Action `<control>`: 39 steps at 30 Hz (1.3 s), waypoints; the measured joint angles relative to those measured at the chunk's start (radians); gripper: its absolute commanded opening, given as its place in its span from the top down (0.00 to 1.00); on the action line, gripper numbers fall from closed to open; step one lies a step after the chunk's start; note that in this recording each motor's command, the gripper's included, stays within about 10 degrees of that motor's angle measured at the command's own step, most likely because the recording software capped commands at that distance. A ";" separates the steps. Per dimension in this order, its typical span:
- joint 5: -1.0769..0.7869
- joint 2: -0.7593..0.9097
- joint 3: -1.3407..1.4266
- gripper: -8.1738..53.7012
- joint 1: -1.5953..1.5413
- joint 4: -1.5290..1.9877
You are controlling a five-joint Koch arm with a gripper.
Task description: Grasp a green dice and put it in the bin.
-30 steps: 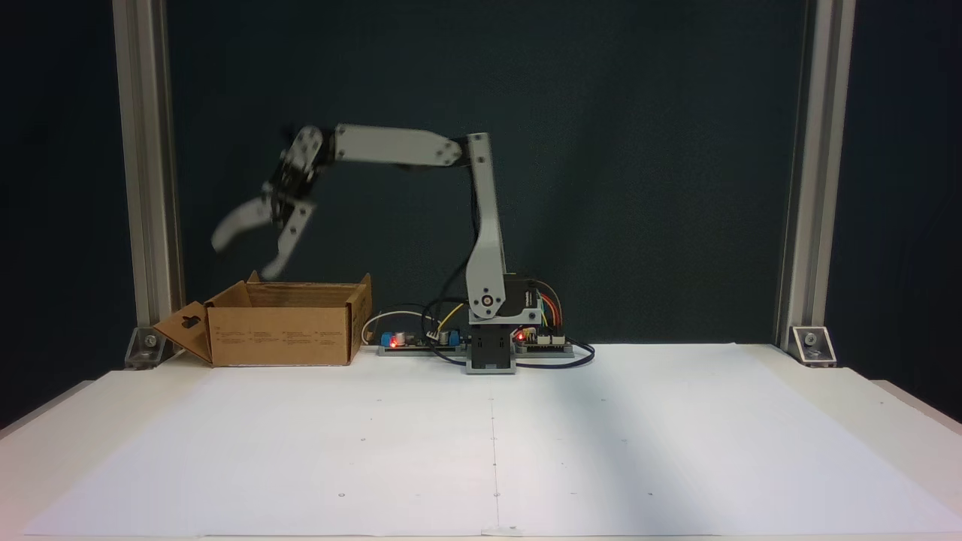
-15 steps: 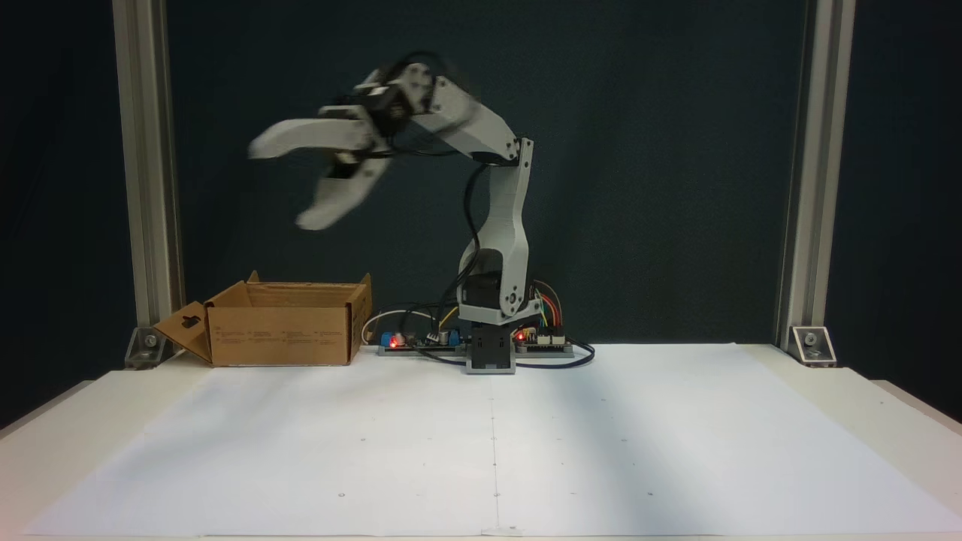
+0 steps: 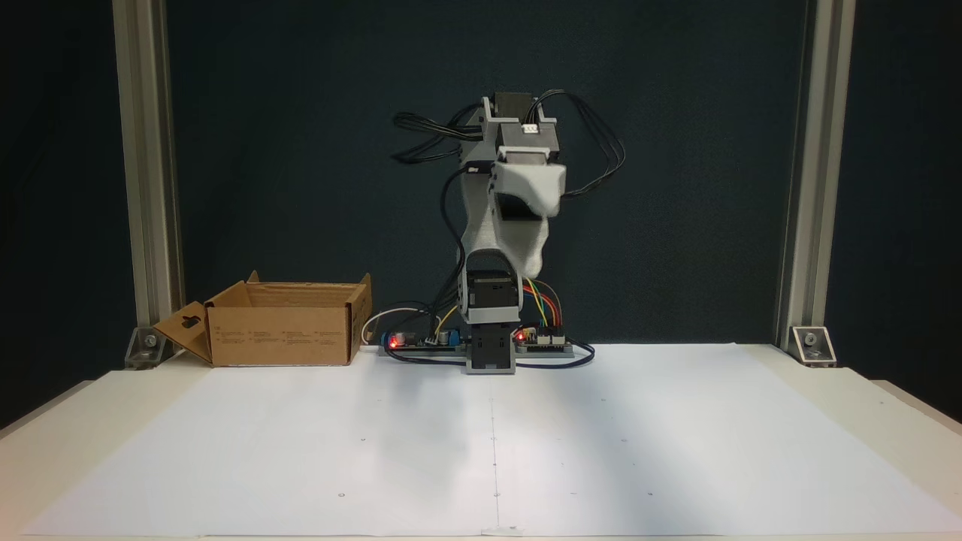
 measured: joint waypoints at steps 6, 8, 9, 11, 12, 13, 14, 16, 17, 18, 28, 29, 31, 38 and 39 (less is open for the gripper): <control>0.002 0.173 0.255 0.16 -0.044 -0.204; 0.003 0.178 0.279 0.16 -0.038 -0.242; 0.003 0.183 0.308 0.15 -0.032 -0.276; 0.003 0.189 0.341 0.15 -0.032 -0.324; 0.003 0.198 0.337 0.15 -0.032 -0.348; 0.003 0.215 0.337 0.15 -0.032 -0.376; 0.003 0.235 0.341 0.15 -0.034 -0.403; 0.003 0.264 0.348 0.15 -0.032 -0.454; 0.003 0.265 0.348 0.15 -0.032 -0.480; 0.003 0.265 0.350 0.15 -0.032 -0.506; 0.003 0.272 0.468 0.13 0.095 -0.750; 0.003 0.272 0.482 0.13 0.112 -0.772; 0.003 0.273 0.505 0.13 0.133 -0.816; 0.003 0.273 0.649 0.13 0.170 -0.983; 0.003 0.273 0.678 0.13 0.175 -1.009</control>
